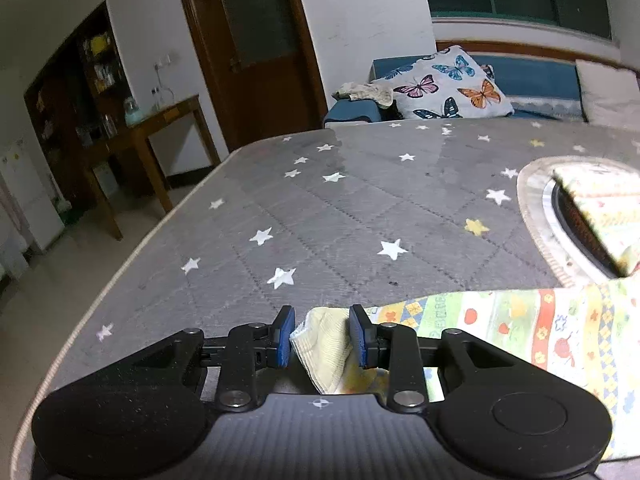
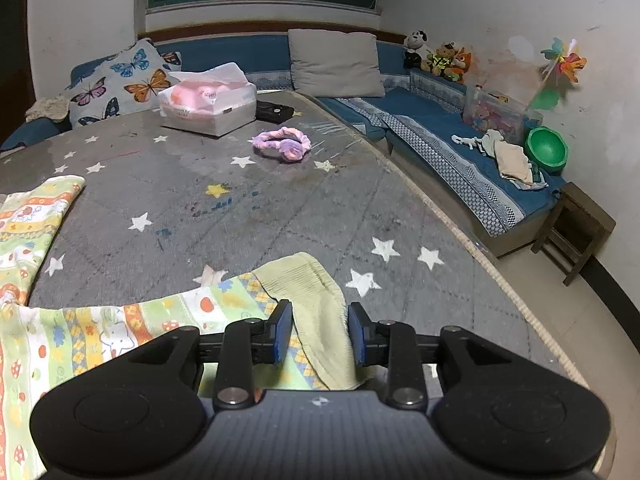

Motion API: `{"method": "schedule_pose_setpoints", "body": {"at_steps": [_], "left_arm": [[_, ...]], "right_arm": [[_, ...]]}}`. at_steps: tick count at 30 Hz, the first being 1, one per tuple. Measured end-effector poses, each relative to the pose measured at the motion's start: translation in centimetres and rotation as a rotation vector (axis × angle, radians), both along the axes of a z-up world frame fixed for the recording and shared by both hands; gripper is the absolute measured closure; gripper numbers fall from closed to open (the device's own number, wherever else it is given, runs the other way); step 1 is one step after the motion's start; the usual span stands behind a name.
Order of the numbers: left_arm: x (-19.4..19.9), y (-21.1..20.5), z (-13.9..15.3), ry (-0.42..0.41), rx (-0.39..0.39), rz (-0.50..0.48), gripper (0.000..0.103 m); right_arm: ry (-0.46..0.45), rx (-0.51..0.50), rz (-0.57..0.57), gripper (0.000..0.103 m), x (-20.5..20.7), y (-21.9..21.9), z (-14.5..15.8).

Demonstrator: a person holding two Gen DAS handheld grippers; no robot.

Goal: Fold clothes

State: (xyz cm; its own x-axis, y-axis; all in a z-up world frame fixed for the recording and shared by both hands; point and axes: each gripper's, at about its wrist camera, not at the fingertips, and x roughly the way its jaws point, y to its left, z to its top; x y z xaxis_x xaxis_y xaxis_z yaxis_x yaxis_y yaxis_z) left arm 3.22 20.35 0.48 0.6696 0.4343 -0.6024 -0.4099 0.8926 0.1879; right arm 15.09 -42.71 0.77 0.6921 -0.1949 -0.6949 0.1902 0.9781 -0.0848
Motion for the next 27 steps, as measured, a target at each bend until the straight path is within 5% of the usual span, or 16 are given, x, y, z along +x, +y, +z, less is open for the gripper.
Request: {"method": "schedule_pose_setpoints", "body": {"at_steps": [8, 14, 16, 18, 21, 23, 27], "left_arm": [[-0.9, 2.0, 1.3, -0.038, -0.114, 0.016, 0.045], [-0.9, 2.3, 0.5, -0.021, -0.160, 0.016, 0.037], [-1.0, 2.4, 0.5, -0.026, -0.181, 0.011, 0.040], [-1.1, 2.4, 0.5, -0.038, -0.206, -0.012, 0.075], [-1.6, 1.7, 1.3, -0.085, -0.205, -0.038, 0.096], [-2.4, 0.5, 2.5, -0.147, -0.190, -0.096, 0.096], [-5.3, -4.0, 5.1, -0.268, -0.160, -0.398, 0.095]], "right_arm": [[-0.037, 0.025, 0.101, 0.058, -1.7, 2.4, 1.7], [-0.080, 0.047, 0.254, 0.055, -2.5, 6.7, 3.5], [-0.089, 0.051, 0.295, 0.054, -2.7, 8.1, 4.0], [-0.095, 0.056, 0.328, 0.054, -2.9, 9.2, 4.3], [-0.102, 0.063, 0.380, 0.054, -3.3, 11.0, 4.7], [-0.099, 0.067, 0.405, 0.054, -3.4, 11.9, 4.7], [-0.083, 0.072, 0.445, 0.054, -3.4, 13.3, 4.4]]}}
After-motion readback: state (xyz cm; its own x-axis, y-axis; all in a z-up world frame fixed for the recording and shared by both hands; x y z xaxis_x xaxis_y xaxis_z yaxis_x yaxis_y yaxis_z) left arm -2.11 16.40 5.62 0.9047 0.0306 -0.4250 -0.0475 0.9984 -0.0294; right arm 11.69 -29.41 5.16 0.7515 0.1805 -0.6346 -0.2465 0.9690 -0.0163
